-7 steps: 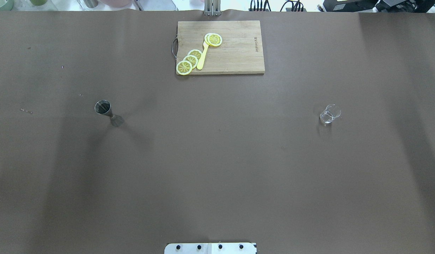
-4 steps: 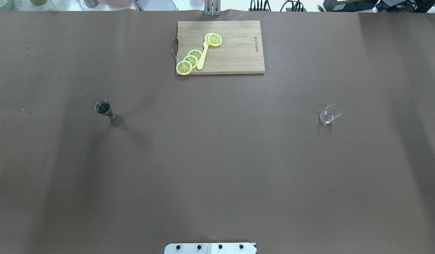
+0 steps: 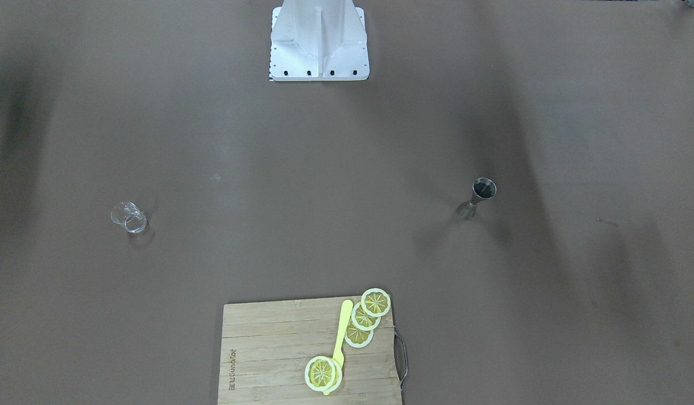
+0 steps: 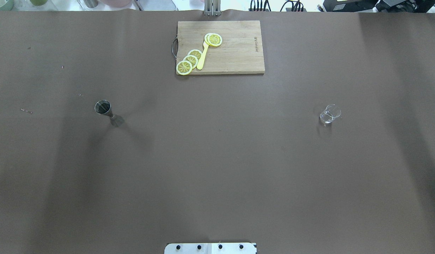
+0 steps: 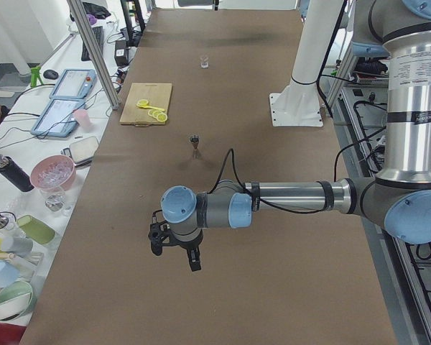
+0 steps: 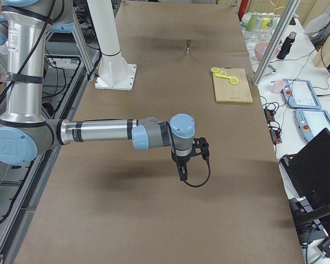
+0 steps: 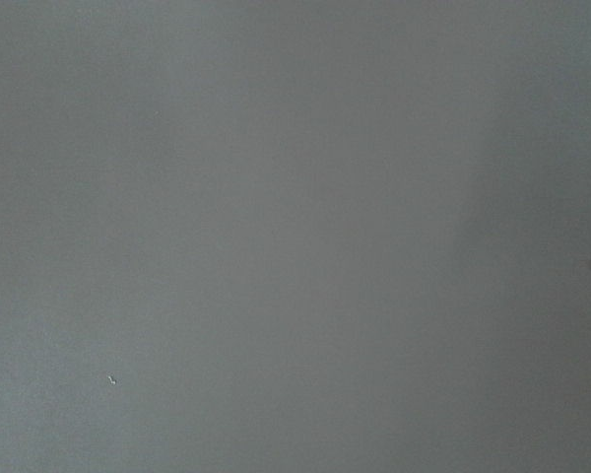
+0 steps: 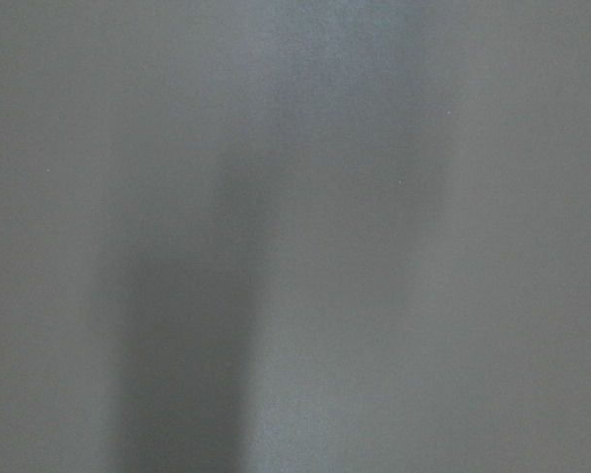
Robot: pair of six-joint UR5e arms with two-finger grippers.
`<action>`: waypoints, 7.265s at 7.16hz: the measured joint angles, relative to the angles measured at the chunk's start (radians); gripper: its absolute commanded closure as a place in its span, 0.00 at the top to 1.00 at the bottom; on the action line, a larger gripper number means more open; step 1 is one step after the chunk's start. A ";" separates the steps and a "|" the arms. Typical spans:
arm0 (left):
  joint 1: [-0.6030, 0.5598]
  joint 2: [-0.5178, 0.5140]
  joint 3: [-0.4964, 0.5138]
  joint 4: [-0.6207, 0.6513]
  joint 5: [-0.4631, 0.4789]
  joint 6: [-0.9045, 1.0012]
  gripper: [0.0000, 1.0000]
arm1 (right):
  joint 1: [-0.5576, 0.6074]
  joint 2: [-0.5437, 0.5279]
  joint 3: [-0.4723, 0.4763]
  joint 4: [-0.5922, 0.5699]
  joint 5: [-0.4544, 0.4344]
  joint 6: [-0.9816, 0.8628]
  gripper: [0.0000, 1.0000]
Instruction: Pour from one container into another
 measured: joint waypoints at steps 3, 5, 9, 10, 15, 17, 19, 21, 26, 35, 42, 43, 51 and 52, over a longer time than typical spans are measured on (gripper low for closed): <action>0.001 -0.019 -0.037 0.015 0.005 -0.141 0.99 | -0.062 0.023 0.003 0.007 0.008 0.008 1.00; 0.002 -0.037 -0.148 0.144 0.005 -0.199 0.99 | -0.073 0.033 0.006 0.003 0.037 0.051 1.00; 0.018 -0.148 -0.258 0.243 -0.001 -0.407 0.99 | -0.168 0.073 0.019 0.010 0.049 0.075 1.00; 0.054 -0.186 -0.271 0.243 0.000 -0.477 0.99 | -0.181 0.077 0.019 0.018 0.051 0.069 1.00; 0.248 -0.262 -0.393 0.209 0.049 -0.781 0.98 | -0.208 0.053 -0.054 0.320 0.085 0.070 1.00; 0.377 -0.264 -0.472 0.151 0.179 -0.966 0.98 | -0.208 0.059 -0.177 0.536 0.120 0.076 1.00; 0.525 -0.255 -0.559 0.115 0.307 -1.113 0.98 | -0.208 0.066 -0.177 0.602 0.142 0.073 1.00; 0.640 -0.252 -0.603 0.081 0.406 -1.217 0.98 | -0.211 0.070 -0.109 0.610 0.141 0.024 1.00; 1.120 -0.162 -0.716 0.006 1.022 -1.554 0.97 | -0.262 0.074 -0.047 0.692 0.118 -0.212 1.00; 1.331 -0.256 -0.429 0.044 1.553 -1.635 0.97 | -0.281 0.239 -0.498 1.211 0.293 -0.227 1.00; 1.381 -0.293 -0.233 0.044 1.809 -1.752 0.95 | -0.387 0.285 -0.515 1.249 0.081 -0.021 1.00; 1.381 -0.294 -0.208 0.043 1.841 -1.755 0.95 | -0.419 0.277 -0.484 1.250 0.040 0.007 1.00; 1.343 -0.322 -0.071 0.016 1.931 -1.830 0.95 | -0.540 0.247 -0.451 1.337 -0.068 0.094 1.00; 1.335 -0.333 -0.061 0.016 1.931 -1.830 0.95 | -0.547 0.248 -0.456 1.337 -0.070 0.094 1.00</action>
